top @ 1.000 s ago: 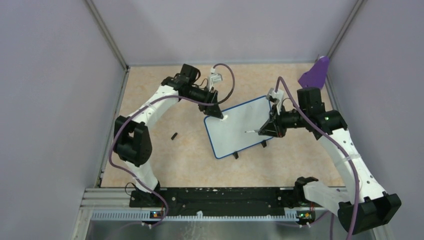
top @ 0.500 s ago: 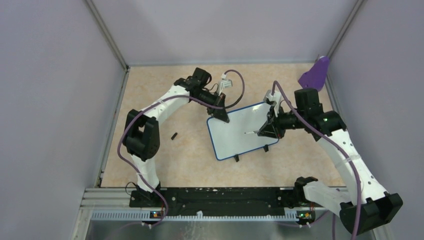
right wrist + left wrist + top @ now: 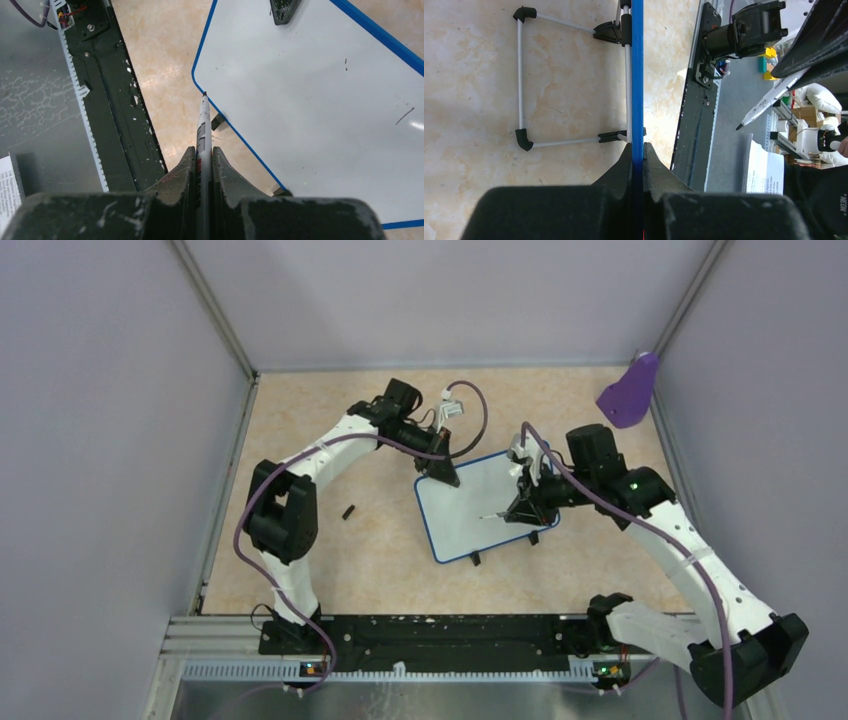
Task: Write a sentence on the whiteboard
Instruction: Adjust the whiteboard on the whiteboard stand.
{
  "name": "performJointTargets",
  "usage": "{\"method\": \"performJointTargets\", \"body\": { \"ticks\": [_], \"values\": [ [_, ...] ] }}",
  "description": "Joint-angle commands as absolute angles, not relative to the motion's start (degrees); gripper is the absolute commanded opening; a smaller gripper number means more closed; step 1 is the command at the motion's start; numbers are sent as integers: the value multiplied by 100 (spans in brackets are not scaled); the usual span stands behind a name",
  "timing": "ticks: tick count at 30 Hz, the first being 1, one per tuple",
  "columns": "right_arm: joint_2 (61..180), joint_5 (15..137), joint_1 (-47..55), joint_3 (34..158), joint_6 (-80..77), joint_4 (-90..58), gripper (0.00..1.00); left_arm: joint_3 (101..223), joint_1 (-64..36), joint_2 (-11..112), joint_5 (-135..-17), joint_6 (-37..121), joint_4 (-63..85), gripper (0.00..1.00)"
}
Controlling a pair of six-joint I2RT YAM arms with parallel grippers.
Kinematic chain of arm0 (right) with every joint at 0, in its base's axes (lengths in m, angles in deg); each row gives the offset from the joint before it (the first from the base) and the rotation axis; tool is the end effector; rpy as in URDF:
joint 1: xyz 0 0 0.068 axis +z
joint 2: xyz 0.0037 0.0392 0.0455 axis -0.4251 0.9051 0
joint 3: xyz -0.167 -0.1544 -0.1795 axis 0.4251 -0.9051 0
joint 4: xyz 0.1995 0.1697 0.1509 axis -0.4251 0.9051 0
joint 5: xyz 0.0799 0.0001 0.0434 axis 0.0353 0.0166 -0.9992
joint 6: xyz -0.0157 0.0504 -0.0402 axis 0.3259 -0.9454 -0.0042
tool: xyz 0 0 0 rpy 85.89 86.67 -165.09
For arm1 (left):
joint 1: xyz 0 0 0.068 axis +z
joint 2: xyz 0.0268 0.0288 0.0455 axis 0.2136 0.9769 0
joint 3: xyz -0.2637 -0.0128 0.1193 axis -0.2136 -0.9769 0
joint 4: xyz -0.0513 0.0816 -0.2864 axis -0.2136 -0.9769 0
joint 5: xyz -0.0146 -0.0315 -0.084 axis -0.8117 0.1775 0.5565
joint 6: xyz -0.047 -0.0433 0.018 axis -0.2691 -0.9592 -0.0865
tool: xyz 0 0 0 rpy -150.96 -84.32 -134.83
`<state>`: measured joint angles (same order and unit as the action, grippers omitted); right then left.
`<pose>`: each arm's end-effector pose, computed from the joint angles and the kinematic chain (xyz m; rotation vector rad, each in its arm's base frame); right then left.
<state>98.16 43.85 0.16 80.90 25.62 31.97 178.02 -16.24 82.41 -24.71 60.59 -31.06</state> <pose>0.2000 0.1321 0.3392 -1.1851 1.9835 0.8728 0.3715 -0.2540 0.2560 1.1073 2.1885 -1.4789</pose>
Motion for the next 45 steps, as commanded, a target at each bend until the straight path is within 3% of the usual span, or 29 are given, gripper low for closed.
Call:
{"method": "performJointTargets", "body": {
  "ticks": [1,24,25,27,33,37,45],
  "values": [
    [9825,4604,294,8159,2429,2761,0,17462,-1867,8136,-2493,5905,-3352,0],
    [9938,4800,735,8264,2433,2728,0,16844,-2063,7818,-2400,5476,-3104,0],
    [9945,4808,736,8274,2448,2732,0,16854,-2064,7817,-2419,5499,-3123,2],
    [9957,4824,753,8276,2477,2743,0,16924,-2055,7803,-2481,5626,-3179,20],
    [9992,4765,759,8348,2548,2872,0,17607,-1642,7743,-2345,6102,-3834,52],
    [10000,4782,761,8398,2600,2857,0,17534,-1164,7415,-2154,6183,-3800,61],
    [10138,4682,760,8502,2627,2615,0,17286,-781,7104,-2024,6663,-4209,61]
  ]
}}
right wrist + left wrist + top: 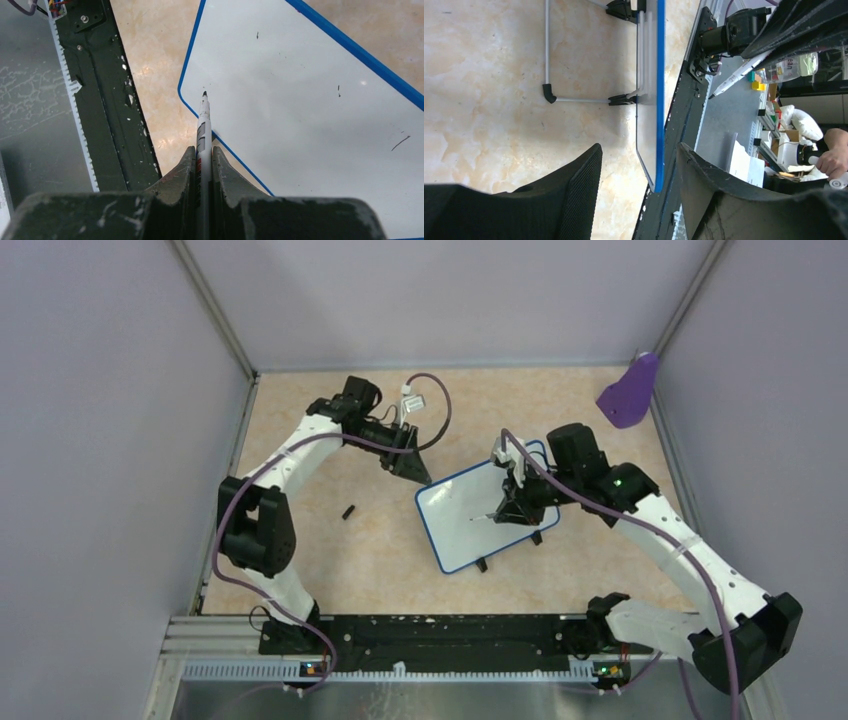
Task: Write a sentence on the whiteboard
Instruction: Adjust the whiteboard on the whiteboard stand.
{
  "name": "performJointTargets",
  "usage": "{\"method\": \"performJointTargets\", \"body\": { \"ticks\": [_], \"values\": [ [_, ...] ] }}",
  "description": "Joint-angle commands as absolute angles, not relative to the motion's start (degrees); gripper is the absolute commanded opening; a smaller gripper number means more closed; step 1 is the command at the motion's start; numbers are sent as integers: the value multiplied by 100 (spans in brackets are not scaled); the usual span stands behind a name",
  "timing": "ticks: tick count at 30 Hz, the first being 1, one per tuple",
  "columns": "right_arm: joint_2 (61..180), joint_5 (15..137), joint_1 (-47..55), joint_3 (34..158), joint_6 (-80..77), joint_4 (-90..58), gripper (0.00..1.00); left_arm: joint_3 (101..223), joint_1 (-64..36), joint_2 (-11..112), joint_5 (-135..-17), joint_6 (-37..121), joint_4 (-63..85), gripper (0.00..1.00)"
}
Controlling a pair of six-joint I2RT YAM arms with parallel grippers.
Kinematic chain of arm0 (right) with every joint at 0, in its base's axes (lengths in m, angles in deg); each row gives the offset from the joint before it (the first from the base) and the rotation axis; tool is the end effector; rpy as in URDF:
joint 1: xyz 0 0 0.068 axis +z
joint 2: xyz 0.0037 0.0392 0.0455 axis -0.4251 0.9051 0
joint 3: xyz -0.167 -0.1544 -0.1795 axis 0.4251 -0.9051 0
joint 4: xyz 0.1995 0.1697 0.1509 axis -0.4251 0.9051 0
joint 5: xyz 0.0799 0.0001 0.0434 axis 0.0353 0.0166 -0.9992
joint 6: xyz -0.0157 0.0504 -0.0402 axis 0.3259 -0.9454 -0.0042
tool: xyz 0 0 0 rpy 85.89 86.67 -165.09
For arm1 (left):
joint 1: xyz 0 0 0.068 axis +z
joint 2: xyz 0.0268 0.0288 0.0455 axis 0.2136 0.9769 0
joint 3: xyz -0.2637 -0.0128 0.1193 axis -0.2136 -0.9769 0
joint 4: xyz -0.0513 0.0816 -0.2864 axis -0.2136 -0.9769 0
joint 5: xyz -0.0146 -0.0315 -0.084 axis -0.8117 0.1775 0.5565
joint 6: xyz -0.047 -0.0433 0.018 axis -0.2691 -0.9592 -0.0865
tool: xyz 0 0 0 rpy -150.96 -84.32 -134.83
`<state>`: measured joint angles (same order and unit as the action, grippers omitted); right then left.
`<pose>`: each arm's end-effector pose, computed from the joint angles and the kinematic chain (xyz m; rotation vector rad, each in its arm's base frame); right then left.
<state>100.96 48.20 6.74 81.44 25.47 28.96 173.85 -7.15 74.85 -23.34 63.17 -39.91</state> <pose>0.1998 0.1605 0.3340 -1.2823 1.9545 0.8385 0.3661 -0.1783 0.2786 0.9222 2.2637 -1.4590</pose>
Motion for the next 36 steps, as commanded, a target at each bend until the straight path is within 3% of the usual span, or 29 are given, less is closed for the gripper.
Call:
{"method": "performJointTargets", "body": {
  "ticks": [1,9,28,33,36],
  "values": [
    [10136,4656,763,8498,2602,2581,0,17219,-787,7074,-2009,6645,-4135,60],
    [9973,4700,772,8378,2484,2481,0,17292,-895,7199,-1852,6675,-4066,53],
    [9924,4520,780,8226,2304,2405,0,18399,-1600,8241,-2220,6982,-4368,1],
    [9936,4613,832,8208,2338,2441,0,18695,-1686,8485,-2185,7090,-4736,0],
    [9901,4811,842,8170,2311,2375,0,18576,-1690,8384,-2157,6965,-4664,22]
  ]
}}
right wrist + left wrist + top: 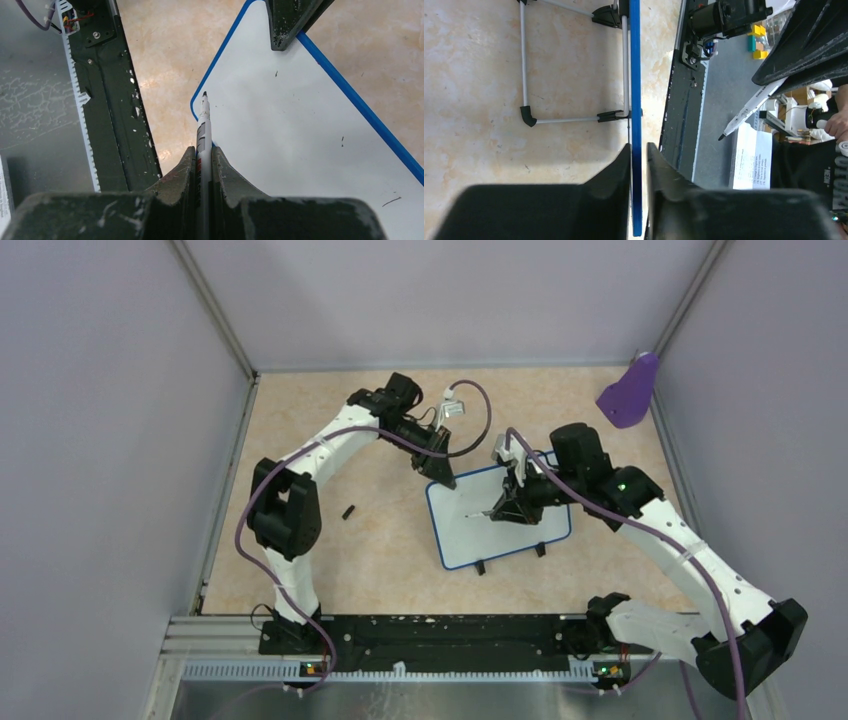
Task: Write a sentence on the whiteboard
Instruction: Adjust the whiteboard on the whiteboard stand.
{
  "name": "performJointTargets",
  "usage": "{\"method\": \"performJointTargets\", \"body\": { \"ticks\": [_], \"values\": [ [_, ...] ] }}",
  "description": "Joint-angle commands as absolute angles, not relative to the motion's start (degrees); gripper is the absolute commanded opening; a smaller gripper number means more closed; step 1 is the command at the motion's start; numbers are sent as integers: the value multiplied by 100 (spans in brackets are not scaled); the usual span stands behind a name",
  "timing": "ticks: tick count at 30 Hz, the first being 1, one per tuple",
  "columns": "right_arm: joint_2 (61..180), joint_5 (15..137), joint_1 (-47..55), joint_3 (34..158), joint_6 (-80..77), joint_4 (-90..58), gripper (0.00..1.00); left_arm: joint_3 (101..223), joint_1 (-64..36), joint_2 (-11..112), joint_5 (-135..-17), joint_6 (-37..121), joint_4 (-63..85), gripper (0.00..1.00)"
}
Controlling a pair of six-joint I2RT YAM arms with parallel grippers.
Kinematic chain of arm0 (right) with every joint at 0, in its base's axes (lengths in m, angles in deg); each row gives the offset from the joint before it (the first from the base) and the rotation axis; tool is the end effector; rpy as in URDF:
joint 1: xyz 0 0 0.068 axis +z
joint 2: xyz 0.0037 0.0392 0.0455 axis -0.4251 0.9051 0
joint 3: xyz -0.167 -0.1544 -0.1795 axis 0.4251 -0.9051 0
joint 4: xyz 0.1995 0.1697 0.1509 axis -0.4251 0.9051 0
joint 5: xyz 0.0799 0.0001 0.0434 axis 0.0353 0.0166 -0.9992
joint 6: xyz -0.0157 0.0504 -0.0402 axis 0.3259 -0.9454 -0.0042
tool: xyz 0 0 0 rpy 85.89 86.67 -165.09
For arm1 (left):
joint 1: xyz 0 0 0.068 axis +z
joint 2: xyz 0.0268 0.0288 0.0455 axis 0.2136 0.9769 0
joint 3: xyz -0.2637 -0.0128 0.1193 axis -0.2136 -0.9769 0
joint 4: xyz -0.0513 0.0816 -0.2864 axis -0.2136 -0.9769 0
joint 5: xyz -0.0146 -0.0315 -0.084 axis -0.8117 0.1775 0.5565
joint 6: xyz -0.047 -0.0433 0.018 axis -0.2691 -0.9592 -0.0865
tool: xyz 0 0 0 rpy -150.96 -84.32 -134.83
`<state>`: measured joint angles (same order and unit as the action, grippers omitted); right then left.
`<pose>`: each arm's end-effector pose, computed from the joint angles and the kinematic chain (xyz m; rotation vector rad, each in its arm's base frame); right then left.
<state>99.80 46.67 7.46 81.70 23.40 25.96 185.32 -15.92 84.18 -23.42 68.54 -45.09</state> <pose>0.1964 0.1635 0.3454 -1.2627 1.8871 0.8779 0.3700 -0.2510 0.2759 1.1890 2.2072 -1.5016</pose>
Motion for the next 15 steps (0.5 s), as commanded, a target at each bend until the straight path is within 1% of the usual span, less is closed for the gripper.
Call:
{"method": "performJointTargets", "body": {
  "ticks": [1,4,7,11,15],
  "values": [
    [9894,4900,842,8164,2281,2325,0,18566,-1651,8327,-2131,6916,-4638,27],
    [9878,5080,855,8154,2224,2114,0,18570,-1381,8083,-1962,6756,-4529,37],
    [9889,5213,941,8225,2207,1957,0,18419,-1102,7798,-1934,6774,-4476,41],
    [10055,5376,1143,8355,2197,1803,0,18017,-1007,7461,-1933,6749,-4237,41],
    [10223,5617,1344,8430,2146,1612,0,17769,-1000,7417,-1957,6703,-4078,41]
  ]
}}
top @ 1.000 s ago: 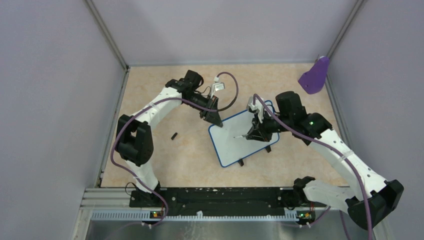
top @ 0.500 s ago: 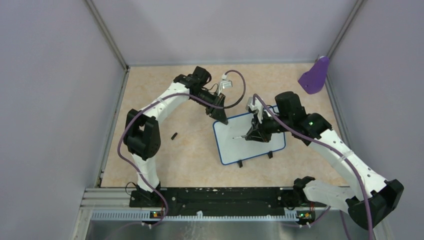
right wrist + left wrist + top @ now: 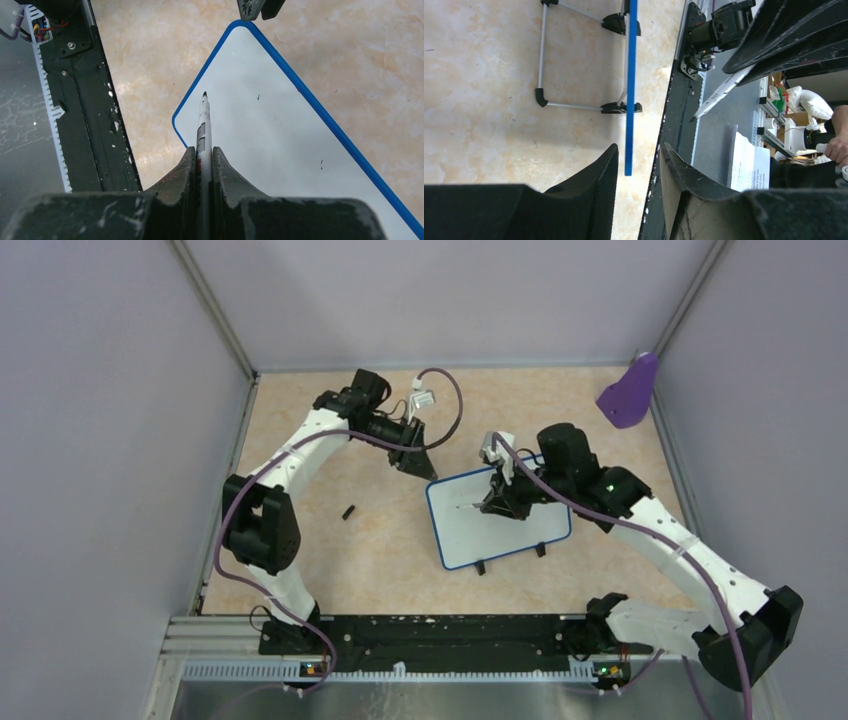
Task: Write a sentence on the whiteboard
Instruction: Adjust the whiteboard on the whiteboard stand, then hold the whiteboard on the whiteboard stand.
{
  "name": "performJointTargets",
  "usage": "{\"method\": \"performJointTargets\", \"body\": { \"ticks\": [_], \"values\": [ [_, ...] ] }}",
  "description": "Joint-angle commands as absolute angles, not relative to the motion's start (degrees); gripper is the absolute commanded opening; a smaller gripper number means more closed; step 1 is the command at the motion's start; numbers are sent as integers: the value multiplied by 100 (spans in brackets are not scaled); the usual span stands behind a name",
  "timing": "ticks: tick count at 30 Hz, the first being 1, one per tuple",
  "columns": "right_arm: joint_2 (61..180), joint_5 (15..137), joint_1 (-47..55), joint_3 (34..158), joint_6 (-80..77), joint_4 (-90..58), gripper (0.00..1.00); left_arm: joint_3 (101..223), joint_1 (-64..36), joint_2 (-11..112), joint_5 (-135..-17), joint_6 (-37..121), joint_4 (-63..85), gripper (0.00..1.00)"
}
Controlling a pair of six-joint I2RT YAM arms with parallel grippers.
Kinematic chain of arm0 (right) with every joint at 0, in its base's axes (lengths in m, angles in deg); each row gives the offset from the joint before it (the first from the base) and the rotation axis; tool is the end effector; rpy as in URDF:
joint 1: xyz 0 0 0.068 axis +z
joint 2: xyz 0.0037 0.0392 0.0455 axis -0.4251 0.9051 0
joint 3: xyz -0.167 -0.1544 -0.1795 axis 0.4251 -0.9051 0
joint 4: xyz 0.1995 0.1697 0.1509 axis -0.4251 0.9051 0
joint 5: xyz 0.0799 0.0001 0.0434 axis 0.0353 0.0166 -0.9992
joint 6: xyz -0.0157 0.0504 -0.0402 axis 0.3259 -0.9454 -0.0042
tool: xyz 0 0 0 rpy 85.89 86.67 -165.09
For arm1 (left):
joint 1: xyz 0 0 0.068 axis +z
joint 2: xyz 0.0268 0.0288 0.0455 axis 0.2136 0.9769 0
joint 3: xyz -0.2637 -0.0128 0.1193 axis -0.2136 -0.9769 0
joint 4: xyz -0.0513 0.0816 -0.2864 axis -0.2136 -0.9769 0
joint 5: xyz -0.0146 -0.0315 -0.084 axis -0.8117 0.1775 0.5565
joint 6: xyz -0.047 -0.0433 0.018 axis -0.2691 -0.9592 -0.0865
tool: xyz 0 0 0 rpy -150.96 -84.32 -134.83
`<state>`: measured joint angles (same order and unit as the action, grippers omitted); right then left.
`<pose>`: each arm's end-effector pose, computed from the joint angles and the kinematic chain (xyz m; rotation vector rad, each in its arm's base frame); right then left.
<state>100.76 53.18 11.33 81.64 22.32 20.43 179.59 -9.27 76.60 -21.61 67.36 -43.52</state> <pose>0.1989 0.1805 0.3476 -1.2565 1.8375 0.7829 0.3676 -0.1958 0.2990 1.0451 2.1717 -1.4788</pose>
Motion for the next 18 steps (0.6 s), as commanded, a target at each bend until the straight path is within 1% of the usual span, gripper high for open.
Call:
{"method": "performJointTargets", "body": {
  "ticks": [1,6,15,18],
  "values": [
    [10271,5701,1388,8459,2153,1590,0,17767,-1007,7449,-1926,6710,-4084,41],
    [10443,5993,1632,8580,2182,1464,0,17843,-1008,7593,-1864,6673,-4088,38],
    [10680,6115,1804,8714,2172,1261,0,17691,-1017,7635,-1937,6714,-4089,36],
    [10743,6203,1870,8738,2172,1208,0,17632,-1016,7629,-1934,6707,-4042,32]
  ]
}}
